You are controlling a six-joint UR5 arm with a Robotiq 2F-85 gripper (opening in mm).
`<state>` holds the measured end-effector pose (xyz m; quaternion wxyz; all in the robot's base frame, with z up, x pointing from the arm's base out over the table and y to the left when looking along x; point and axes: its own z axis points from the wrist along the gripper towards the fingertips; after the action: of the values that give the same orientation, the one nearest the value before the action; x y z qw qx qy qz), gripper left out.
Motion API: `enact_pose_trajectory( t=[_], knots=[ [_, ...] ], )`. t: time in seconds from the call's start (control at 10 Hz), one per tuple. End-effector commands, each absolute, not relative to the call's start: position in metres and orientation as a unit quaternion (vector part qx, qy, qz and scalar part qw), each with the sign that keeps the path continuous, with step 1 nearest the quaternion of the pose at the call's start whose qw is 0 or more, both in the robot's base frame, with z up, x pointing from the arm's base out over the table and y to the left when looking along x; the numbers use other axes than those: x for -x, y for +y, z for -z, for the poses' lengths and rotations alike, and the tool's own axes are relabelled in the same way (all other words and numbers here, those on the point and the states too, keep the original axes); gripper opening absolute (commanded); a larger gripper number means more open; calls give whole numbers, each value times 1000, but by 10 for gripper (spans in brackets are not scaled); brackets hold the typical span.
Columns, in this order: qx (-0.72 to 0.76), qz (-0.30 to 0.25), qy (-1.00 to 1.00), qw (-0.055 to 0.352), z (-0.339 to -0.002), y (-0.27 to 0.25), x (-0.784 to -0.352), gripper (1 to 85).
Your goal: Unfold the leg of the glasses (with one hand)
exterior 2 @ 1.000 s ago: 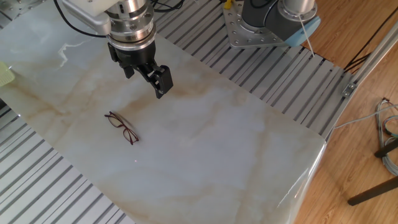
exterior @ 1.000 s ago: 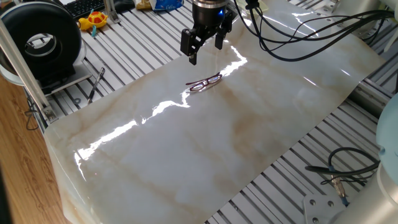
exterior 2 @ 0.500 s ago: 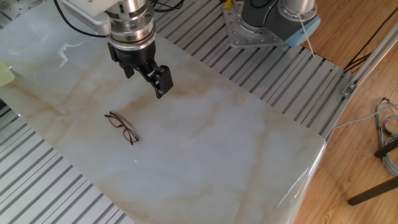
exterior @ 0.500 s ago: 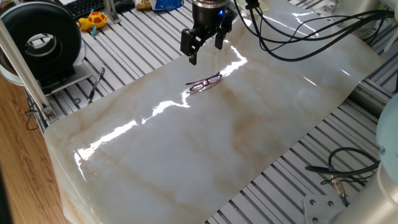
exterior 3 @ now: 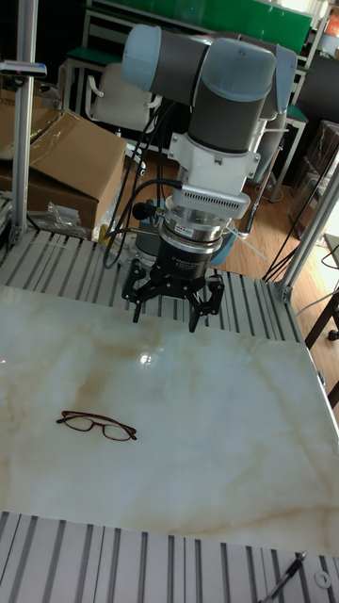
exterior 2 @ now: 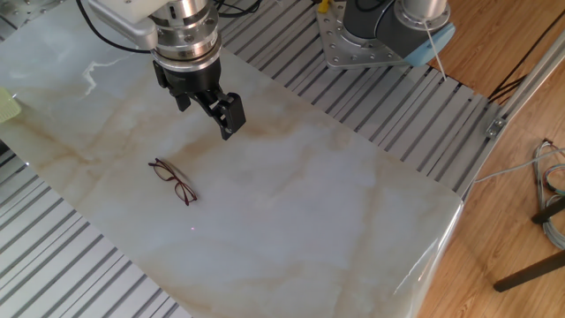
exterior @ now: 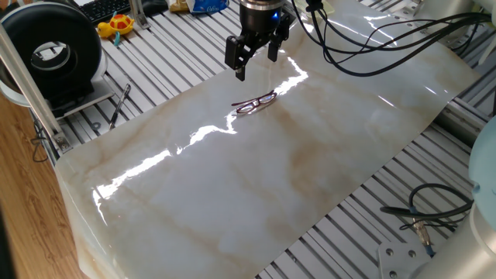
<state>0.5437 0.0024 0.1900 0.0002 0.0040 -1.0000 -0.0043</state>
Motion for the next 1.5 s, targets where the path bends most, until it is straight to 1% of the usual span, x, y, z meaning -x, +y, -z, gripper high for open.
enact_pose_trajectory(
  t=[0.0, 0.2, 0.5, 0.8, 0.9, 1.1, 1.2, 1.4],
  knots=[
    [-51, 4, -995, -83, -194, 7, -587, 23],
    [-38, -25, -996, -71, -193, -9, -581, 13],
    [-45, -11, -997, -60, -191, -2, -576, 13],
    [-51, -7, -998, -26, -174, -7, -569, 13],
    [-53, 1, -998, -24, -164, -9, -570, 13],
    [-62, 8, -997, -39, -152, -10, -577, 13],
    [-62, 4, -997, -43, -149, -10, -581, 13],
    [-65, -14, -997, -36, -149, -20, -578, 13]
  ],
)
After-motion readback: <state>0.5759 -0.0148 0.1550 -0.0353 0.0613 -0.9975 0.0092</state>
